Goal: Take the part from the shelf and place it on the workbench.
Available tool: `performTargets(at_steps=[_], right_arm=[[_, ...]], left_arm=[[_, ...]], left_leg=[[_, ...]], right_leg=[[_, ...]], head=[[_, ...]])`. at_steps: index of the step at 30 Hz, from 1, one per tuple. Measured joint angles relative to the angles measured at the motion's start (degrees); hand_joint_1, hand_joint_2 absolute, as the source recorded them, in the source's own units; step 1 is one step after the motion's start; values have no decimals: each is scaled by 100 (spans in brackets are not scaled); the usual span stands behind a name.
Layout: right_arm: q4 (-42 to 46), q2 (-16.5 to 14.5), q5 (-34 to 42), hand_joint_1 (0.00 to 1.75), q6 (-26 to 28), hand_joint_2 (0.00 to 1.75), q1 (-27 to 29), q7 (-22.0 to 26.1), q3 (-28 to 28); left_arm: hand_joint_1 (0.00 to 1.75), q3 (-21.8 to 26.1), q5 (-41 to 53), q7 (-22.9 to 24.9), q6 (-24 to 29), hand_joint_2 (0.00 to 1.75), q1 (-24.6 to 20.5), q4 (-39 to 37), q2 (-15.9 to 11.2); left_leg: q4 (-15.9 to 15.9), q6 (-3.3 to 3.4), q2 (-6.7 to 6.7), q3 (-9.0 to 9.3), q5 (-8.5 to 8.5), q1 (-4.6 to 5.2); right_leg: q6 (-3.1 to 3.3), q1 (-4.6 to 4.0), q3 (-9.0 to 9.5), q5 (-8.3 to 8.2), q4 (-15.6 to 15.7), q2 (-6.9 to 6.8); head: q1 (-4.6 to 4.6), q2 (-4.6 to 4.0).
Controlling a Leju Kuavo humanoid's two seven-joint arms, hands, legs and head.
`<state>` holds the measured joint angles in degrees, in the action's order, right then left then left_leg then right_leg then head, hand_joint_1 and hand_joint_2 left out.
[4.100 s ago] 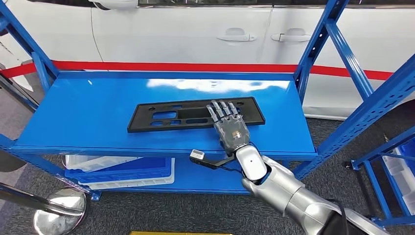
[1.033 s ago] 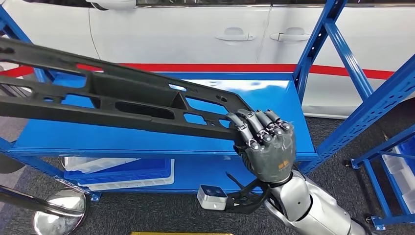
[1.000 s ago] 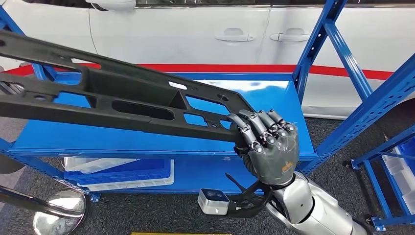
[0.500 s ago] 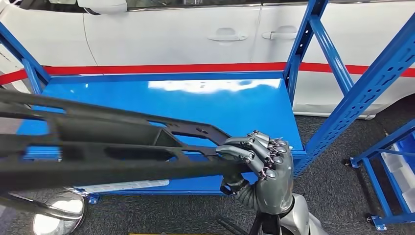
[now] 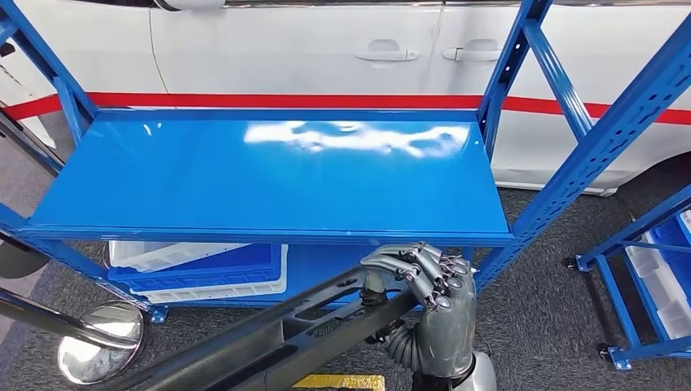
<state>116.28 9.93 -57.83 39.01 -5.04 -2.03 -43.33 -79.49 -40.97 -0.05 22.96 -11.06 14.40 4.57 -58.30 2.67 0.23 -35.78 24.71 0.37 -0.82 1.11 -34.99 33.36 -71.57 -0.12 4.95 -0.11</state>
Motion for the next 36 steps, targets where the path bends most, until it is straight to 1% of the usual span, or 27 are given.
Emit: performTargets(at_steps=[2,3,6,7,8,9,11,12,13,14,15,16,18,20,22,23,24,26,27,28,29,30,31,32,33,35,36], right_arm=[[-21,-45,47,175,2,175,53,2,1],[-31,-64,64,175,3,175,68,3,1],[-59,-105,90,175,13,175,98,5,1],[-69,-118,103,175,16,175,100,9,1],[-76,-132,134,175,18,175,106,21,1],[-88,-153,192,175,18,175,120,58,1],[-133,-220,373,175,18,175,173,203,1],[-164,-260,461,175,17,175,199,285,1],[-197,-297,528,175,17,175,218,352,1],[-221,-328,568,175,18,175,230,394,1],[-235,-350,591,175,18,175,239,418,1],[-244,-369,603,175,19,175,248,431,1],[-254,-396,610,175,20,175,271,438,1],[-271,-418,625,175,20,175,285,449,2],[-285,-433,660,175,20,175,304,468,3],[-292,-443,698,175,20,175,320,487,3],[-307,-457,756,175,20,175,334,527,3],[-357,-496,925,175,20,175,347,661,6],[-385,-511,1015,175,21,175,350,742,10],[-413,-524,1115,175,21,175,358,838,23],[-439,-543,1218,175,22,175,374,947,43],[-466,-574,1316,175,22,175,397,1059,72],[-492,-612,1410,175,22,175,419,1183,109],[-513,-652,1482,175,22,175,438,1282,143],[-529,-687,1538,175,22,175,460,1360,176],[-544,-737,1623,175,22,175,493,1465,223],[-546,-760,1664,175,22,175,509,1502,242]], left_arm=[[0,0,-39,-85,52,175,-36,0,-4],[0,1,-61,-128,79,175,-53,0,-7],[0,2,-90,-193,117,175,-85,0,-16],[0,2,-81,-186,117,175,-88,0,-21],[0,2,-67,-161,117,175,-86,0,-26],[0,2,-50,-118,115,175,-82,0,-33],[0,2,-19,-13,112,175,-70,0,-51],[0,2,-8,27,109,175,-62,0,-62],[0,2,-2,53,107,175,-53,0,-71],[0,2,1,67,105,175,-45,0,-76],[0,2,1,75,104,175,-40,0,-81],[0,2,1,79,104,175,-39,0,-91],[0,2,3,82,105,175,-49,0,-118],[0,1,4,85,106,175,-54,0,-141],[0,0,2,103,106,175,-49,0,-152],[0,0,-1,120,108,175,-48,0,-160],[0,0,-12,136,113,175,-46,0,-168],[0,0,-47,139,129,175,-39,0,-185],[0,0,-74,124,135,175,-30,0,-190],[0,0,-101,98,139,175,-19,0,-194],[0,0,-133,66,141,175,-7,0,-198],[0,0,-158,34,140,175,5,0,-203],[0,0,-177,7,136,175,17,0,-210],[0,1,-189,-10,130,175,29,0,-224],[0,1,-194,-18,122,175,46,0,-238],[0,2,-212,-18,109,175,87,0,-267],[0,2,-223,-17,106,175,113,0,-284]], left_leg=[[-135,-57,-3,-162,-39,-11],[-191,-90,-5,-210,-57,-8],[-241,-182,-20,-263,-147,-13],[-277,-212,-26,-301,-98,-24],[-386,-245,-30,-353,59,-35],[-599,-280,-32,-421,320,-48],[-1239,-336,-31,-548,883,-63],[-1541,-346,-30,-572,1012,-67],[-1709,-339,-31,-534,995,-67],[-1699,-314,-32,-413,876,-62],[-1490,-267,-36,-194,720,-47],[-1114,-201,-41,106,617,-20],[-269,-79,-47,678,636,42],[143,-18,-50,888,663,104],[295,15,-31,871,483,115],[377,40,-14,850,388,101],[436,56,3,806,289,81],[431,78,21,645,150,70],[392,73,28,541,95,66],[341,61,35,425,48,59],[274,43,41,298,5,47],[192,15,44,163,-31,30],[90,-16,45,26,-60,13],[-25,-48,43,-103,-80,5],[-123,-79,40,-196,-99,1],[-243,-134,35,-290,-151,2],[-251,-165,32,-303,-190,-5]], right_leg=[[-16,6,452,-135,687,9],[1,-1,571,-127,912,18],[131,-30,527,-153,1018,34],[182,-28,479,-203,1017,27],[231,-20,419,-263,1024,17],[270,-14,347,-328,1031,8],[307,-34,207,-451,1029,-1],[314,-50,133,-511,1027,-5],[318,-69,61,-571,1025,-9],[322,-88,-19,-631,1023,-10],[324,-106,-93,-691,1022,-7],[326,-117,-149,-746,1023,-3],[301,-120,-212,-847,1038,-2],[238,-78,-216,-959,1098,-8],[175,-50,-231,-1016,1157,3],[156,-56,-264,-899,1104,12],[142,-63,-316,-668,946,19],[119,-57,-436,-72,336,19],[101,-48,-470,92,2,18],[79,-40,-455,100,-236,17],[54,-29,-370,-21,-318,16],[25,-13,-200,-198,-214,14],[-6,9,44,-305,57,12],[-31,11,319,-286,434,12],[-17,8,520,-209,733,16],[50,-32,653,-47,1027,35],[109,-36,601,-78,1005,41]], head=[[2,0],[0,0],[-8,0],[-8,0],[-3,0],[5,0],[21,0],[22,0],[23,0],[23,0],[22,0],[20,0],[16,0],[22,0],[31,0],[26,0],[12,0],[-10,0],[-16,0],[-16,0],[-17,0],[-18,0],[-18,0],[-23,0],[-22,0],[-45,0],[-56,0]])
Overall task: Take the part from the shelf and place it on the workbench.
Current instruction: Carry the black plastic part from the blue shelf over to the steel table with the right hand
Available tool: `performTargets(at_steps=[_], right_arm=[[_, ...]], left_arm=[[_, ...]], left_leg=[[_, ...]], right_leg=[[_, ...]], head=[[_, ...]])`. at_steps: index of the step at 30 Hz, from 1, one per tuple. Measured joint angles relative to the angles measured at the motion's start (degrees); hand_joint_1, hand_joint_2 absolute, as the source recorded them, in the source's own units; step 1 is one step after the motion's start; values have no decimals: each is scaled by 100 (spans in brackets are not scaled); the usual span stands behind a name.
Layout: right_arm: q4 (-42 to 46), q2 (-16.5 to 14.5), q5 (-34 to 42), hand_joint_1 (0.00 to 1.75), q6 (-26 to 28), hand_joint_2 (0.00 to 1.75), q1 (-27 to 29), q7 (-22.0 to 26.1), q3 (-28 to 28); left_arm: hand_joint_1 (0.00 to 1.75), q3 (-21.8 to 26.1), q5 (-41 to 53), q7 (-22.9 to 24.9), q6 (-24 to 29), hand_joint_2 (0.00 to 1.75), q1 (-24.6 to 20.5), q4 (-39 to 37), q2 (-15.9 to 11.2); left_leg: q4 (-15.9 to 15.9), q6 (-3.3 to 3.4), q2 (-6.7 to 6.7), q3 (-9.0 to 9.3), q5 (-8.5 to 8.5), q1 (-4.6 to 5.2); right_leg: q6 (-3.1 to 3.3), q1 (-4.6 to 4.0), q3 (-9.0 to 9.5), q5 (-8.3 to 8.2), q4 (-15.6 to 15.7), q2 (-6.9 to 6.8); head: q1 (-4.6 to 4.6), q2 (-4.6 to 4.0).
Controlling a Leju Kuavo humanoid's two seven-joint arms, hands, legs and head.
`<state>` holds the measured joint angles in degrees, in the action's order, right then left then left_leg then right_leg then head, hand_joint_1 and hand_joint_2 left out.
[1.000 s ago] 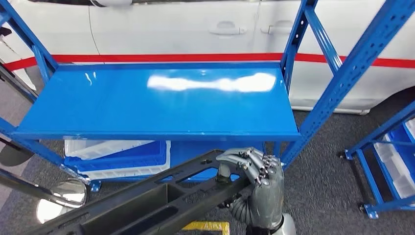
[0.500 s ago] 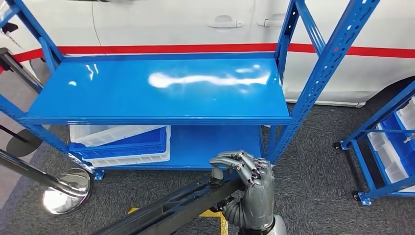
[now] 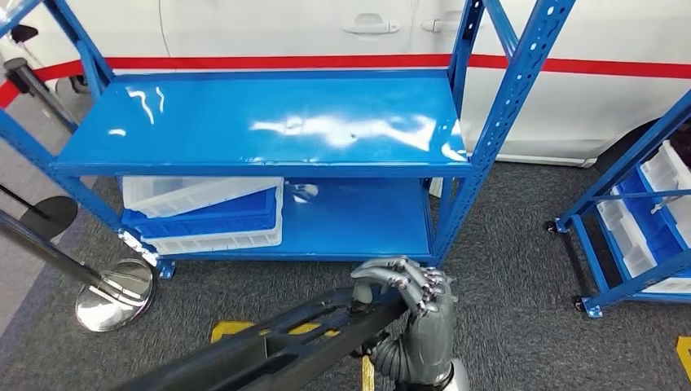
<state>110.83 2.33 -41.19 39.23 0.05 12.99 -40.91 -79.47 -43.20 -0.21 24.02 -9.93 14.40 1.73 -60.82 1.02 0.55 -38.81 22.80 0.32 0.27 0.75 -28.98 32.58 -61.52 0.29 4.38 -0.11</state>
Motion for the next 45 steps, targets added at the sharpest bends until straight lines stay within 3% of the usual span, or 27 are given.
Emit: performTargets(at_steps=[2,4,6,7,8,10,12,13,15,17,18,21,22,23,25,26,28,29,31,32,34,36,37,39,41,43,45], right_arm=[[2,-44,81,175,0,175,13,61,32],[4,-81,122,175,0,175,31,121,73],[5,-125,129,175,0,175,63,200,136],[5,-155,133,175,1,175,80,251,178],[5,-188,139,175,1,175,96,308,219],[2,-263,174,175,1,175,119,437,306],[1,-343,206,175,0,175,148,575,400],[3,-385,214,175,0,175,174,649,455],[36,-455,212,175,1,175,246,763,574],[107,-487,198,175,2,175,335,782,672],[150,-489,187,175,2,175,376,753,705],[261,-483,166,175,2,175,464,657,771],[291,-483,166,175,2,175,485,640,786],[316,-483,168,175,2,175,501,629,797],[357,-482,175,175,3,175,524,610,810],[376,-481,180,175,3,175,528,587,814],[430,-478,186,175,3,175,533,500,815],[462,-474,187,175,3,175,534,431,815],[521,-459,199,175,2,175,539,305,812],[549,-454,234,175,2,175,542,269,809],[615,-450,403,175,2,175,561,280,797],[690,-449,636,175,2,175,597,362,786],[719,-446,736,175,2,175,621,415,784],[757,-438,912,175,2,175,678,531,784],[788,-426,1044,175,2,175,736,611,784],[819,-415,1133,175,2,175,773,651,784],[832,-402,1234,175,2,175,795,700,784]], left_arm=[[0,0,-28,3,-8,175,39,0,-30],[0,0,-57,-1,-28,175,69,0,-43],[0,0,-69,-14,-70,175,80,0,-43],[0,0,-68,-23,-98,175,79,1,-43],[0,0,-65,-30,-124,175,78,1,-42],[0,0,-42,-37,-174,175,70,2,-37],[0,0,18,-21,-222,175,28,2,-31],[0,0,59,-7,-245,175,-1,2,-27],[0,0,133,27,-275,175,-51,2,-18],[0,0,173,53,-289,175,-78,2,9],[0,0,180,63,-289,175,-84,2,22],[0,0,187,89,-269,175,-87,2,53],[0,0,188,94,-257,175,-87,2,67],[0,0,188,98,-248,175,-87,2,84],[0,0,190,104,-240,175,-86,3,109],[0,0,191,105,-242,175,-86,4,118],[0,0,199,94,-253,175,-85,4,131],[0,0,202,76,-264,175,-85,4,134],[0,0,196,28,-286,175,-83,4,141],[0,0,192,9,-296,175,-82,4,144],[0,0,199,-8,-307,175,-72,5,149],[0,0,224,-8,-317,175,-62,7,151],[0,0,236,-6,-320,175,-55,7,151],[0,0,249,5,-319,175,-37,9,156],[0,0,265,29,-309,175,-28,15,165],[0,0,286,54,-305,175,-32,19,177],[0,-1,298,83,-314,175,-32,20,184]], left_leg=[[-83,-71,-14,-66,124,-25],[-470,-145,-24,-172,654,-52],[-1105,-192,-24,-253,1150,-77],[-1362,-202,-24,-247,1205,-85],[-1481,-200,-25,-180,1120,-90],[-1166,-153,-32,227,797,-89],[-292,-72,-51,871,805,-63],[60,-45,-62,1094,872,-35],[411,-4,-74,1223,867,42],[528,60,-49,1173,680,59],[585,103,-29,1136,597,50],[551,185,12,890,411,47],[509,184,16,785,363,49],[458,178,19,674,317,49],[329,153,22,446,246,38],[250,133,22,336,222,33],[95,87,19,179,177,31],[50,61,17,137,148,32],[19,3,5,97,93,21],[-22,-32,-5,59,155,11],[-347,-110,-19,-54,580,-26],[-976,-179,-21,-168,1103,-70],[-1268,-205,-21,-188,1207,-94],[-1444,-243,-21,-35,1024,-144],[-900,-259,-25,447,726,-193],[-78,-233,-50,993,779,-178],[339,-163,-72,1191,889,-108]], right_leg=[[88,4,-103,-106,1,-9],[160,14,-254,-248,7,-21],[187,-5,-427,-393,3,-24],[190,-19,-522,-466,-1,-28],[190,-32,-614,-536,-5,-32],[185,-57,-800,-678,-9,-29],[157,-68,-913,-803,-4,-23],[129,-55,-933,-866,19,-25],[57,-4,-941,-1010,105,-34],[4,28,-983,-988,128,-22],[-7,27,-1035,-803,12,-15],[-18,20,-1229,42,-925,-10],[-29,19,-1244,123,-1243,-10],[-38,19,-1200,60,-1430,-11],[-48,20,-857,-267,-1238,-13],[-48,20,-578,-309,-892,-15],[-41,-6,-98,-167,-178,-11],[-36,-22,8,-75,17,-8],[3,-31,-22,-119,78,-14],[38,-27,-60,-168,94,-22],[120,-10,-183,-304,117,-39],[150,-18,-337,-434,110,-46],[147,-22,-421,-495,105,-51],[130,-25,-594,-612,88,-57],[93,-22,-729,-716,75,-54],[27,-19,-799,-805,82,-50],[-59,8,-822,-907,130,-53]], head=[[-19,0],[-11,0],[-5,0],[-5,0],[-5,0],[-5,0],[-11,0],[-23,0],[-33,0],[-34,0],[-49,0],[-98,0],[-105,0],[-112,0],[-136,0],[-158,0],[-192,1],[-209,1],[-228,0],[-243,0],[-251,0],[-243,0],[-240,0],[-218,0],[-174,0],[-136,0],[-100,0]])
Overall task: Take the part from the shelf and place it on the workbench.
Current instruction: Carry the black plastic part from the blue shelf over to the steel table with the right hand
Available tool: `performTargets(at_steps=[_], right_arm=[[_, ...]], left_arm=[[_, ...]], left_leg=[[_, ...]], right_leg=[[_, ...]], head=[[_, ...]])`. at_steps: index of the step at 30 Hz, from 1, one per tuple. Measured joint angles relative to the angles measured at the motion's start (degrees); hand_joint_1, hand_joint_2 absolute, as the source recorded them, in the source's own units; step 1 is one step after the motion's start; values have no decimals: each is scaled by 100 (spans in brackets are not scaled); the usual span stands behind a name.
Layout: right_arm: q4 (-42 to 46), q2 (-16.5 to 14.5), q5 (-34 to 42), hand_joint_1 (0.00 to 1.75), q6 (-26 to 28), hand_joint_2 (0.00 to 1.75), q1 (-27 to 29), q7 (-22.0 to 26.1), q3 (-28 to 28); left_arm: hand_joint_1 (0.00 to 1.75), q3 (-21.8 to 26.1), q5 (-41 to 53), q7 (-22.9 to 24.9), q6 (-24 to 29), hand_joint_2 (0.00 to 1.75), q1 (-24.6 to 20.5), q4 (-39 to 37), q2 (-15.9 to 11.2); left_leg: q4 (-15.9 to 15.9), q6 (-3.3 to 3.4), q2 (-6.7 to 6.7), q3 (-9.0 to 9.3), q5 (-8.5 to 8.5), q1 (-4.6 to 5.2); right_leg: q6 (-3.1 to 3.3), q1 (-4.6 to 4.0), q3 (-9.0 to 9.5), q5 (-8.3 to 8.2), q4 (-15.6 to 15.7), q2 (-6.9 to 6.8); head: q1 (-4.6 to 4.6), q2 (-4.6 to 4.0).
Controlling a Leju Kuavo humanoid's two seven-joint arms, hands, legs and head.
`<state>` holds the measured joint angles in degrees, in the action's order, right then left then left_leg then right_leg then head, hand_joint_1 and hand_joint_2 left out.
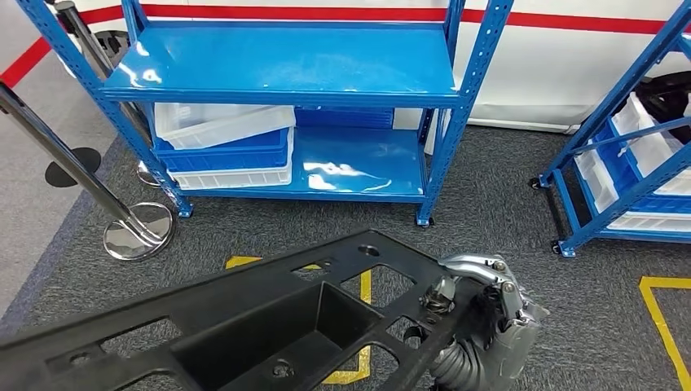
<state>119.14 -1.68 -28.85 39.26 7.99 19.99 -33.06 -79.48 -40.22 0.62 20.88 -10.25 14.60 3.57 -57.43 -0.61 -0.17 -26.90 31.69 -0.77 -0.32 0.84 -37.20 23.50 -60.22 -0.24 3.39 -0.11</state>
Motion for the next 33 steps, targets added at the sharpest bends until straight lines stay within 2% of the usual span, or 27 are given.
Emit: performTargets(at_steps=[2,3,4,5,7,8,9,10,11,13,14,15,17,19,21,22,23,24,25,26,27,28,29,30,32,33], right_arm=[[-1,17,113,175,0,175,20,60,0],[-1,25,162,175,0,175,29,84,1],[-2,32,199,175,0,175,36,101,2],[-2,39,224,175,0,175,44,115,3],[-3,49,242,175,0,175,62,137,4],[-4,54,238,175,0,175,71,145,4],[-7,57,233,175,0,175,79,151,4],[-10,58,230,175,0,175,83,156,4],[-14,59,234,175,0,175,84,160,4],[-23,61,255,175,0,175,86,172,4],[-28,62,273,175,-1,175,90,181,3],[-34,63,303,175,-1,175,92,195,3],[-52,65,404,175,-3,175,82,233,-2],[-93,66,530,175,-4,175,38,285,-26],[-158,71,570,175,-5,175,-50,263,-83],[-193,78,543,175,-6,175,-112,214,-125],[-230,85,501,175,-7,175,-180,156,-175],[-263,92,461,175,-7,175,-247,109,-225],[-292,98,437,175,-6,175,-303,79,-268],[-316,102,426,175,-6,175,-347,63,-303],[-334,104,430,175,-6,175,-382,56,-330],[-348,108,447,175,-5,175,-414,56,-354],[-362,111,480,175,-5,175,-445,58,-380],[-373,116,530,175,-5,175,-471,63,-404],[-399,126,666,175,-4,175,-513,81,-444],[-413,134,729,175,-4,175,-531,90,-457]], left_arm=[[0,-1,2,53,-21,175,18,0,-1],[0,-1,1,80,-31,175,29,0,-2],[0,-1,2,102,-34,175,38,0,-3],[0,-1,2,119,-33,175,43,0,-3],[0,-1,2,148,-18,175,54,0,-5],[0,-1,1,167,-4,175,62,0,-5],[0,-1,0,189,9,175,72,0,-5],[0,-1,-1,209,18,175,82,0,-5],[0,-1,-3,227,24,175,90,0,-5],[0,-1,-10,254,23,175,93,0,-1],[0,-1,-13,266,20,175,89,0,1],[0,-1,-15,277,14,175,86,0,3],[0,-1,-39,307,5,175,94,0,-7],[0,0,-103,330,5,175,108,0,-24],[0,1,-166,350,-6,175,111,0,-46],[0,1,-181,368,-25,175,111,0,-62],[0,1,-185,390,-50,175,114,0,-84],[0,1,-182,409,-77,175,117,0,-106],[0,1,-179,420,-96,175,120,0,-127],[0,1,-177,426,-107,175,121,0,-146],[0,1,-177,430,-111,175,116,0,-159],[0,1,-182,431,-107,175,110,0,-170],[0,1,-187,433,-99,175,105,0,-180],[0,1,-193,434,-88,175,104,0,-193],[0,1,-197,428,-74,175,120,0,-227],[0,1,-196,408,-79,175,131,0,-239]], left_leg=[[79,95,2,-42,-84,36],[109,140,6,-63,-145,45],[136,183,7,-97,-205,49],[143,219,5,-137,-257,56],[111,279,-19,-270,-337,96],[84,297,-42,-334,-369,118],[54,309,-72,-396,-394,140],[21,312,-112,-445,-410,156],[-15,311,-158,-480,-418,167],[-91,300,-242,-549,-428,178],[-126,283,-283,-590,-440,171],[-144,256,-326,-631,-459,157],[-162,195,-415,-686,-487,142],[-351,124,-335,-792,-346,152],[-949,29,-152,-1069,-7,115],[-1302,-16,-102,-1228,146,79],[-1547,-54,-77,-1331,217,45],[-1605,-85,-59,-1342,189,14],[-1440,-109,-34,-1239,65,-13],[-1087,-123,25,-1034,-123,-32],[-676,-126,141,-809,-263,-33],[-336,-103,228,-625,-375,-15],[-129,-64,291,-523,-424,10],[-58,-18,310,-506,-422,39],[-14,88,216,-532,-483,54],[34,133,178,-525,-520,51]], right_leg=[[-87,44,-20,-76,33,6],[-112,55,-57,-23,-19,14],[-119,51,-129,134,-185,21],[-108,43,-227,357,-443,29],[-60,-4,-445,845,-1179,27],[-32,-25,-474,958,-1418,29],[1,-46,-411,973,-1487,31],[36,-66,-224,874,-1299,43],[77,-85,44,721,-933,87],[155,-106,482,554,-239,283],[175,-113,573,536,-59,357],[184,-118,589,553,0,388],[191,-104,595,502,65,284],[220,-64,617,446,149,153],[240,-53,607,418,174,11],[243,-54,588,414,162,-62],[242,-55,567,414,146,-129],[240,-54,547,414,129,-193],[236,-53,532,414,116,-256],[228,-52,526,415,107,-315],[212,-54,527,415,105,-366],[187,-62,530,411,107,-411],[156,-68,530,402,113,-448],[124,-72,529,390,121,-482],[56,-71,524,380,133,-544],[26,-60,516,413,106,-497]], head=[[40,0],[64,0],[88,0],[110,0],[143,0],[156,0],[168,0],[178,0],[182,0],[201,0],[218,0],[235,0],[254,0],[341,0],[461,0],[495,0],[502,0],[503,0],[504,0],[504,0],[505,0],[503,0],[503,0],[504,0],[514,0],[518,0]])
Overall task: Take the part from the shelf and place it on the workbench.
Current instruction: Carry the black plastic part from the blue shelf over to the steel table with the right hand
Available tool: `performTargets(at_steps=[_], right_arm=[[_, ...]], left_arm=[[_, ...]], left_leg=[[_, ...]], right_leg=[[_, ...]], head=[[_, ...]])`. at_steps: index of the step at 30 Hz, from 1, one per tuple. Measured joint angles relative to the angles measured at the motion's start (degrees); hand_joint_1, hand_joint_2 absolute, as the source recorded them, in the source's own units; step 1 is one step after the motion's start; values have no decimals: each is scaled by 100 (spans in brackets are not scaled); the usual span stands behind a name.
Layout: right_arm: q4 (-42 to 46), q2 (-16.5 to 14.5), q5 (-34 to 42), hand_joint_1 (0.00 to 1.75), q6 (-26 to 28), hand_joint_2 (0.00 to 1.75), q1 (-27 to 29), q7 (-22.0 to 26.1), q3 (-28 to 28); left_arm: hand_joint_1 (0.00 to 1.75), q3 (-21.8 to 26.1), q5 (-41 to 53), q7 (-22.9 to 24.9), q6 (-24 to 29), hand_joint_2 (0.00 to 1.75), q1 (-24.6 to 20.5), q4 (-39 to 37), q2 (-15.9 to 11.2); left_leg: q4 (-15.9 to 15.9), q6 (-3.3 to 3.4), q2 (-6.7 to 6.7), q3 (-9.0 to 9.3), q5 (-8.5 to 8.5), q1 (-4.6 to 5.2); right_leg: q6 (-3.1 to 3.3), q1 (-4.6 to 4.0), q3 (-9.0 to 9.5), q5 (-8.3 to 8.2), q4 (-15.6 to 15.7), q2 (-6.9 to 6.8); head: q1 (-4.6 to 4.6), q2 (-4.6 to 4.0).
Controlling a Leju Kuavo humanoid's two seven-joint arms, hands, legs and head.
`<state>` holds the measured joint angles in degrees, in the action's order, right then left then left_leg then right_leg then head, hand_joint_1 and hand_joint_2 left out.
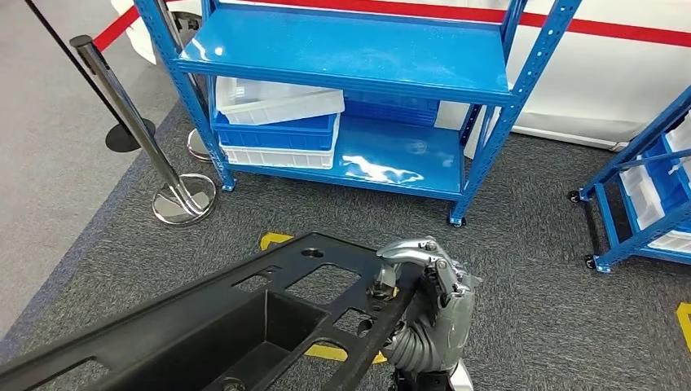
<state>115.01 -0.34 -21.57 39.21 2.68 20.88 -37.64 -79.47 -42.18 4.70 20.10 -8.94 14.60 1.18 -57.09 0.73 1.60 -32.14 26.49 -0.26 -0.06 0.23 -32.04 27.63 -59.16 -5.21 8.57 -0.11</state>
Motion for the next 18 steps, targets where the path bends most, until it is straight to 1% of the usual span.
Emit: performTargets(at_steps=[1,2,3,4,5,6,7,8,9,10,11,12,13,14,15,16,17,18], right_arm=[[-15,9,51,175,0,175,-15,9,-10],[-30,20,88,175,0,175,-24,17,-18],[-45,30,116,175,0,175,-27,31,-23],[-58,38,140,175,0,175,-22,51,-25],[-73,44,164,175,0,175,-17,70,-26],[-88,51,191,175,0,175,-11,86,-27],[-102,58,217,175,0,175,-7,94,-29],[-111,65,246,175,0,175,-5,98,-34],[-120,72,279,175,0,175,-4,97,-41],[-125,78,308,175,0,175,-3,93,-50],[-129,84,344,175,0,175,0,91,-58],[-135,89,398,175,0,175,2,102,-63],[-141,92,483,175,0,175,2,132,-70],[-151,96,611,175,0,175,-5,185,-79],[-168,99,779,175,0,175,-19,262,-94],[-187,103,949,175,0,175,-34,343,-111],[-208,108,1099,175,0,175,-48,420,-127],[-233,115,1224,175,0,175,-60,488,-144]], left_arm=[[0,0,2,-34,-14,175,5,0,-7],[0,0,6,-83,-34,175,2,0,-9],[0,0,16,-135,-62,175,-3,0,-9],[0,0,32,-172,-90,175,-9,0,-8],[0,0,49,-190,-114,175,-12,0,-8],[0,0,62,-180,-131,175,-10,0,-8],[0,0,68,-150,-138,175,-6,0,-8],[0,0,68,-117,-139,175,-5,0,-9],[0,0,67,-86,-139,175,-4,0,-11],[0,0,66,-64,-143,175,-10,0,-13],[0,0,66,-50,-155,175,-14,0,-15],[0,0,64,-41,-187,175,-13,0,-17],[0,0,60,-31,-251,175,-8,0,-19],[0,0,50,-24,-339,175,5,0,-20],[0,0,42,-14,-433,175,16,0,-22],[0,0,48,5,-512,175,19,0,-24],[0,0,77,29,-565,175,9,0,-26],[0,-1,132,61,-592,175,-8,0,-26]], left_leg=[[47,52,-40,6,-41,-5],[83,99,-81,15,-80,-12],[85,128,-127,-4,-101,1],[71,152,-182,-32,-115,8],[49,160,-243,-60,-122,15],[20,161,-313,-84,-124,19],[-17,157,-387,-107,-121,19],[-67,144,-464,-131,-113,15],[-127,121,-539,-165,-97,10],[-209,91,-612,-215,-78,13],[-270,60,-670,-271,-67,14],[-307,28,-725,-323,-68,12],[-322,-6,-777,-363,-84,7],[-305,-35,-827,-391,-106,-6],[-329,-61,-813,-420,-98,-13],[-424,-87,-732,-474,-36,-14],[-620,-110,-606,-569,88,-12],[-940,-137,-443,-708,271,-13]], right_leg=[[-18,9,-40,93,-108,102],[-25,16,-136,253,-340,236],[-23,28,-274,445,-682,380],[-20,28,-444,635,-1082,462],[-24,30,-586,749,-1412,496],[-33,34,-648,752,-1567,510],[-41,45,-607,645,-1496,519],[-50,64,-468,456,-1214,545],[-59,93,-294,302,-859,640],[-69,121,-154,198,-537,760],[-73,137,-74,156,-332,857],[-67,136,-59,170,-258,927],[-49,124,-73,162,-241,913],[-17,121,-77,142,-240,853],[18,122,-73,120,-227,793],[51,129,-70,98,-211,724],[75,133,-71,82,-199,649],[89,120,-79,72,-196,567]], head=[[10,0],[20,0],[27,0],[37,0],[40,0],[42,0],[45,0],[45,0],[45,0],[52,0],[72,0],[96,0],[129,0],[179,0],[253,0],[367,0],[493,0],[613,0]])
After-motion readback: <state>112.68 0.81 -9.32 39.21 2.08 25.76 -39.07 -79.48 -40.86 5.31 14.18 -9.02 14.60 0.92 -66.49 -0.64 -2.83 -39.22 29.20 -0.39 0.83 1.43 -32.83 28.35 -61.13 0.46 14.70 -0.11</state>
